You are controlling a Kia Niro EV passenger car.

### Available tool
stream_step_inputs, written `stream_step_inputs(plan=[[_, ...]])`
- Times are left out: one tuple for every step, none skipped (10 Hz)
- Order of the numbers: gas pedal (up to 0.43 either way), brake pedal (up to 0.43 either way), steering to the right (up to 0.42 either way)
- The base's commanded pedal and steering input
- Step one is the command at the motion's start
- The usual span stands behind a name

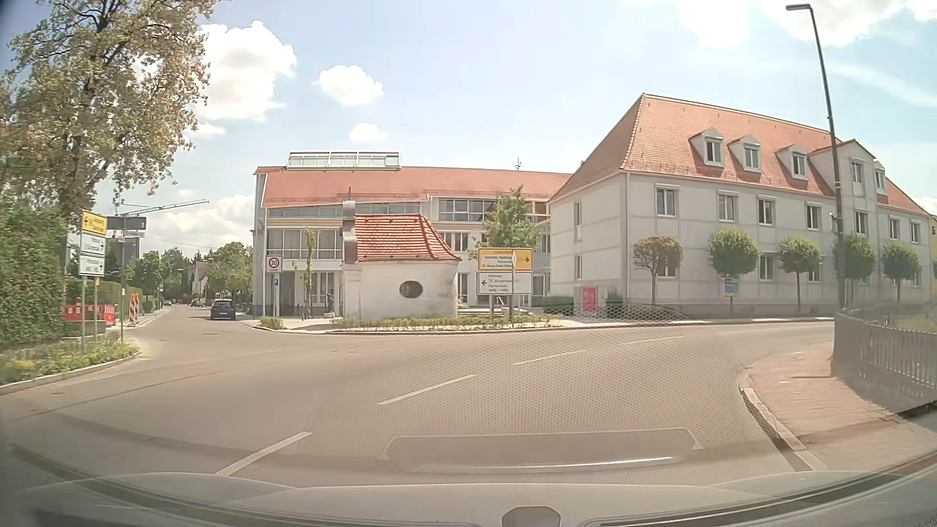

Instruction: Follow the waypoints while adhering to traffic rules and regulations

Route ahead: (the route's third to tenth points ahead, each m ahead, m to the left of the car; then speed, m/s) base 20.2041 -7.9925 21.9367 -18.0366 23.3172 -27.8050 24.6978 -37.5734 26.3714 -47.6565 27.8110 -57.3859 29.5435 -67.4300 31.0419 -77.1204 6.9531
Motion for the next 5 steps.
stream_step_inputs(plan=[[0.059, 0.0, 0.112], [0.059, 0.0, 0.129], [0.059, 0.0, 0.14], [0.067, 0.0, 0.158], [0.067, 0.0, 0.177]])
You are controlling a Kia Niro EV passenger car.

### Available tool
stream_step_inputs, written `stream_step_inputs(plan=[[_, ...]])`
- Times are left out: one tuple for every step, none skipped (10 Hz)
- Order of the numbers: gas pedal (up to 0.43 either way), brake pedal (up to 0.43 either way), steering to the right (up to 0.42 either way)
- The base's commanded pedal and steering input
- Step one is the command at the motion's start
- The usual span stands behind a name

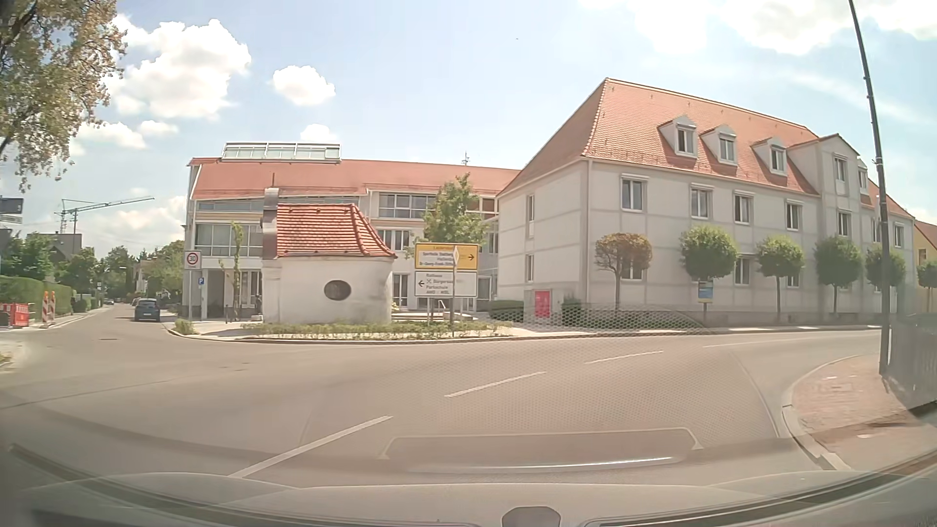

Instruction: Follow the waypoints while adhering to traffic rules and regulations

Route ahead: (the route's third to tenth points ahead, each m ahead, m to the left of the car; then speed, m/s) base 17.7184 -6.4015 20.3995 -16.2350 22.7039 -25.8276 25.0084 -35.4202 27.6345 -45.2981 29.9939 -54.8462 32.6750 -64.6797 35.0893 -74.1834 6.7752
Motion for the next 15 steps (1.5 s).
stream_step_inputs(plan=[[0.087, 0.0, 0.189], [0.098, 0.0, 0.201], [0.098, 0.0, 0.209], [0.098, 0.0, 0.217], [0.098, 0.0, 0.228], [0.098, 0.0, 0.237], [0.098, 0.0, 0.246], [0.098, 0.0, 0.26], [0.098, 0.0, 0.276], [0.098, 0.0, 0.288], [0.098, 0.0, 0.3], [0.098, 0.0, 0.316], [0.087, 0.0, 0.328], [0.087, 0.0, 0.333], [0.098, 0.0, 0.336]])
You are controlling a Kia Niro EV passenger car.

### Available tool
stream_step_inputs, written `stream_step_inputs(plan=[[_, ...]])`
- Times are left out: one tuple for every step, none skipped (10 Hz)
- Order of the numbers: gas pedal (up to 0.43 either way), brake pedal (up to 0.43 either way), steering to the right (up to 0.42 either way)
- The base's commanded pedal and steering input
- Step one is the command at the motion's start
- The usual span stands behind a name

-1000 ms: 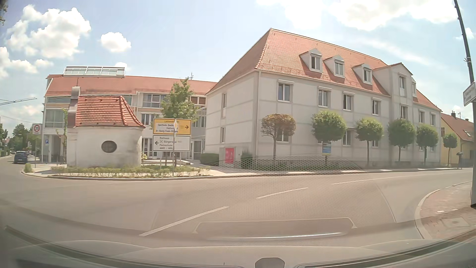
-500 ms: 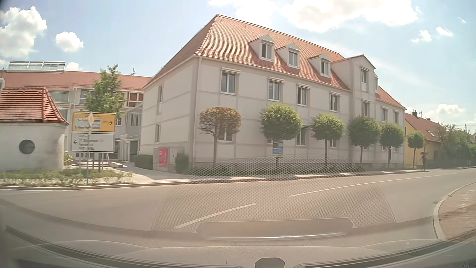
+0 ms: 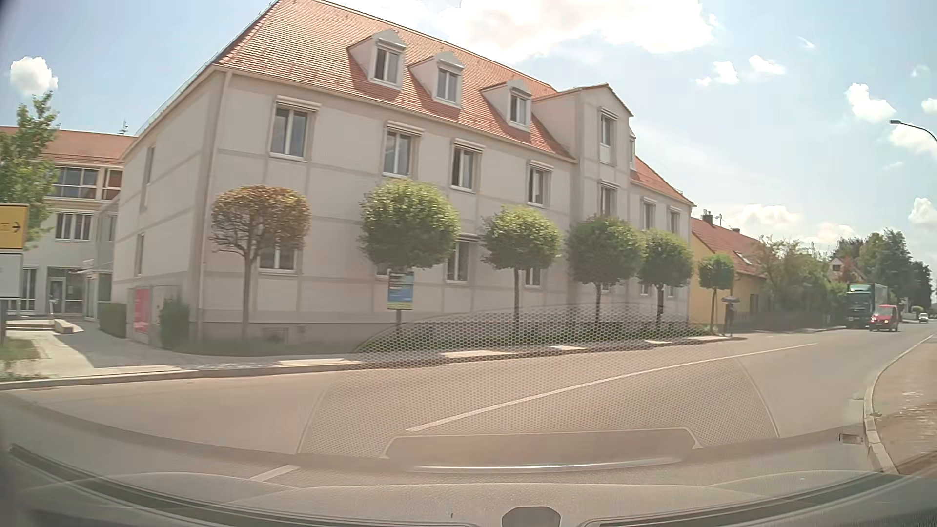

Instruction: Follow the waypoints while adhering to traffic rules and regulations

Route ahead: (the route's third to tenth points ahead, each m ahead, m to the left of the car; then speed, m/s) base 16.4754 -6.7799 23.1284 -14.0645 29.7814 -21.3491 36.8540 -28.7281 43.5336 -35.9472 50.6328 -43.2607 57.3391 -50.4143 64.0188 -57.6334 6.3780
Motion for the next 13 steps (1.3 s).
stream_step_inputs(plan=[[0.098, 0.0, 0.348], [0.098, 0.0, 0.358], [0.098, 0.0, 0.357], [0.11, 0.0, 0.351], [0.15, 0.0, 0.335], [0.169, 0.0, 0.32], [0.169, 0.0, 0.309], [0.177, 0.0, 0.289], [0.189, 0.0, 0.268], [0.197, 0.0, 0.247], [0.209, 0.0, 0.227], [0.228, 0.0, 0.215], [0.228, 0.0, 0.209]])
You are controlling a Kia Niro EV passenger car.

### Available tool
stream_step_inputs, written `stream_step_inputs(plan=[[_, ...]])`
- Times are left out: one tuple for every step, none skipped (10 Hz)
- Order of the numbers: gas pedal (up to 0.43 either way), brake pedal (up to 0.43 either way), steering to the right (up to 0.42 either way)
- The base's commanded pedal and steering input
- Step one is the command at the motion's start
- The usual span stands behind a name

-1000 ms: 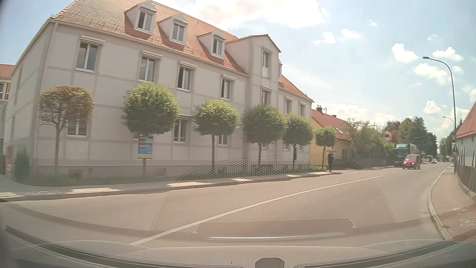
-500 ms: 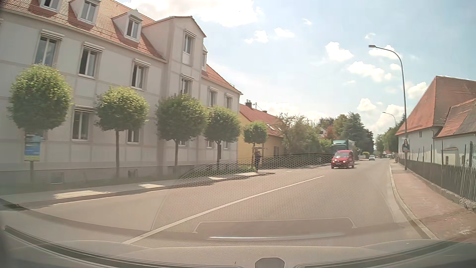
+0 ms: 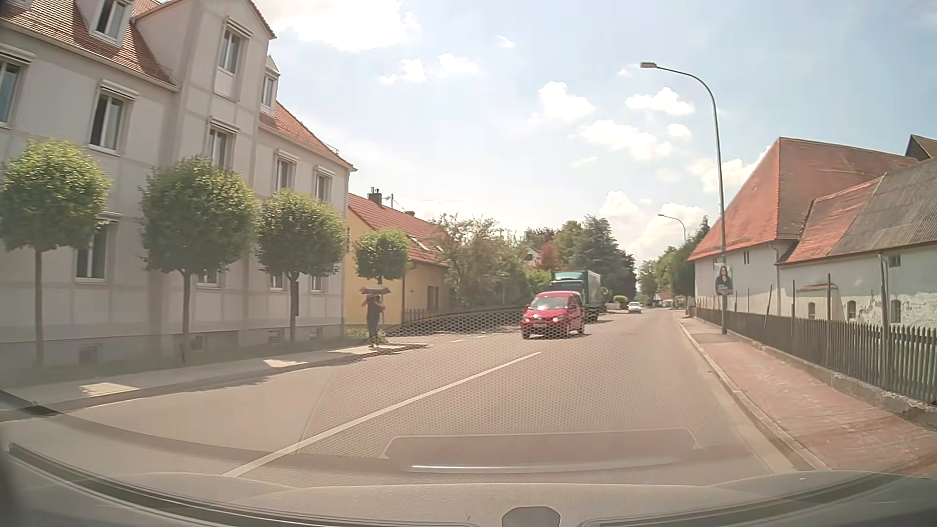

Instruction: Follow the waypoints while adhering to traffic rules and regulations

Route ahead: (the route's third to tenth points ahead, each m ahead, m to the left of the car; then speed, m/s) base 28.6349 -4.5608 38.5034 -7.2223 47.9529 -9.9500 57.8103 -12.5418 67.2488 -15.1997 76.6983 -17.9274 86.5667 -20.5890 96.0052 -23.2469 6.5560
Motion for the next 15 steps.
stream_step_inputs(plan=[[0.24, 0.0, 0.203], [0.24, 0.0, 0.191], [0.248, 0.0, 0.179], [0.248, 0.0, 0.166], [0.248, 0.0, 0.153], [0.248, 0.0, 0.136], [0.248, 0.0, 0.119], [0.248, 0.0, 0.108], [0.248, 0.0, 0.082], [0.248, 0.0, 0.059], [0.248, 0.0, 0.04], [0.177, 0.0, 0.038], [0.138, 0.0, 0.039], [0.098, 0.0, 0.037], [0.059, 0.0, 0.035]])
